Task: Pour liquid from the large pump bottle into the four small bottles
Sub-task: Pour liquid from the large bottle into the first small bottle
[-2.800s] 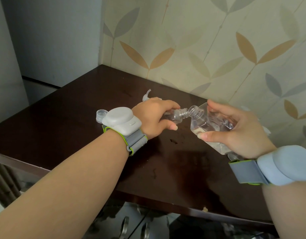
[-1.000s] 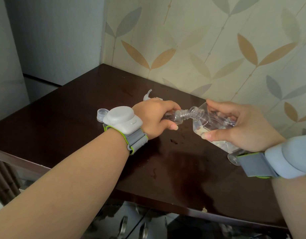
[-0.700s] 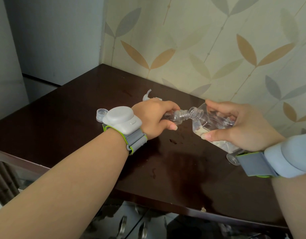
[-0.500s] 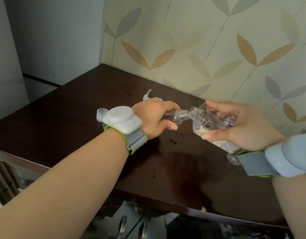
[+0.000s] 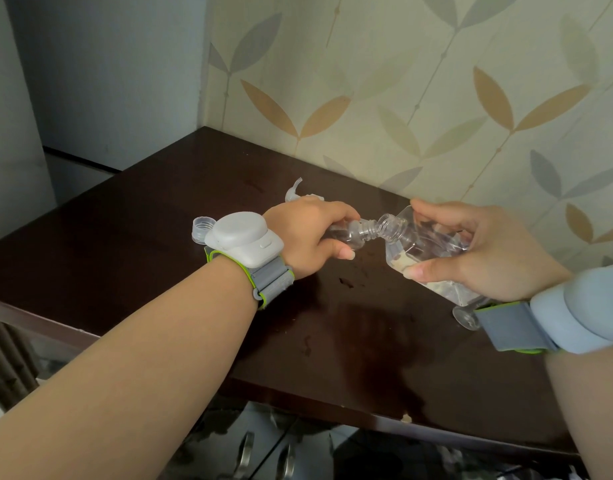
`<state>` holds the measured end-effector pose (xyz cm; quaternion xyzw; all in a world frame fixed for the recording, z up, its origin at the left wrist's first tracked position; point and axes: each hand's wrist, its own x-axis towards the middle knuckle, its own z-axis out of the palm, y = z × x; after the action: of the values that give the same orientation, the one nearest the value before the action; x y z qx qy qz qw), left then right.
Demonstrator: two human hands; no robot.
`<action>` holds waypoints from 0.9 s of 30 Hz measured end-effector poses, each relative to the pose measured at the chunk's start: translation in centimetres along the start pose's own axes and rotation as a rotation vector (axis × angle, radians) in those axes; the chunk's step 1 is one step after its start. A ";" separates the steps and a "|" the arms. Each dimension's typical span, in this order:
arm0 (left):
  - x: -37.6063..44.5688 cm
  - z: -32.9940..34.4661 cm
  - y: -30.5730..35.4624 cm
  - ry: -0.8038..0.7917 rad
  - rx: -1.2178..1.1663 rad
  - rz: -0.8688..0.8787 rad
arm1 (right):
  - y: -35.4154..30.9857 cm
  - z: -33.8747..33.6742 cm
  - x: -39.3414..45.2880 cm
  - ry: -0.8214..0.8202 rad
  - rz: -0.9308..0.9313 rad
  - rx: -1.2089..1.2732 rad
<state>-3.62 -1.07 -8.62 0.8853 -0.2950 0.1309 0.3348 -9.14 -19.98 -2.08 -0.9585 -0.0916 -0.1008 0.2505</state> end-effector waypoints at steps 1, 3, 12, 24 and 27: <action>0.0 0.0 0.0 -0.001 0.000 0.000 | 0.0 0.0 0.0 0.000 0.003 0.000; 0.0 0.0 0.0 0.002 -0.001 -0.002 | -0.1 0.0 -0.1 0.000 0.005 -0.004; 0.0 -0.1 0.1 0.004 0.008 -0.007 | -0.3 -0.2 0.1 -0.009 0.011 -0.029; 0.0 -0.1 0.1 -0.011 0.001 -0.012 | -0.4 -0.2 0.1 -0.008 0.020 -0.031; 0.0 -0.1 0.0 -0.012 0.003 -0.012 | -0.4 -0.2 0.1 -0.014 0.010 -0.031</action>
<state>-3.66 -1.01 -8.51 0.8883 -0.2913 0.1240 0.3327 -9.13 -19.75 -1.72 -0.9634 -0.0872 -0.0942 0.2355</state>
